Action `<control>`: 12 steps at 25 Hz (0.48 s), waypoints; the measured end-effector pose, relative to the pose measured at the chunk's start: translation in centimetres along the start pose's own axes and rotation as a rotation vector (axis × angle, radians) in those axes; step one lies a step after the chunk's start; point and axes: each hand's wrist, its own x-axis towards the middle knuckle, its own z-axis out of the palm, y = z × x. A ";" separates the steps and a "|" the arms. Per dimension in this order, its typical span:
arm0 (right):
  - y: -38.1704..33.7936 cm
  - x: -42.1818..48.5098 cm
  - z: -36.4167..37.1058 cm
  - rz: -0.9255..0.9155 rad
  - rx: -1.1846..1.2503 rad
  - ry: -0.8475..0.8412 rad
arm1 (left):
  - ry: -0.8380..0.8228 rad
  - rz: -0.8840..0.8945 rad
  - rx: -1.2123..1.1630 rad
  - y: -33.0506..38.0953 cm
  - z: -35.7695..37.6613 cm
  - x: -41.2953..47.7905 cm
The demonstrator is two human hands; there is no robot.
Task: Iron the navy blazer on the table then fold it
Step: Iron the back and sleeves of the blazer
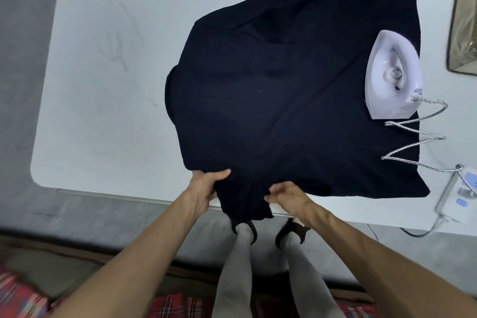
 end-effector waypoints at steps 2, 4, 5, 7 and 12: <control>0.0 -0.4 -0.2 -0.039 0.112 -0.063 | 0.026 0.000 -0.105 0.4 0.7 -0.9; -0.1 -1.0 -1.2 -0.104 0.240 -0.170 | 0.040 -0.054 -0.339 1.6 1.4 -2.1; -0.1 -1.6 -1.8 -0.127 0.267 -0.251 | 0.023 -0.079 -0.458 2.4 2.0 -2.7; -0.6 -3.1 -2.3 -0.089 0.283 -0.417 | 0.003 -0.119 -0.628 3.9 2.9 -3.1; -0.8 -3.5 -2.2 -0.140 0.080 -0.410 | 0.040 -0.213 -0.873 5.9 5.3 -2.4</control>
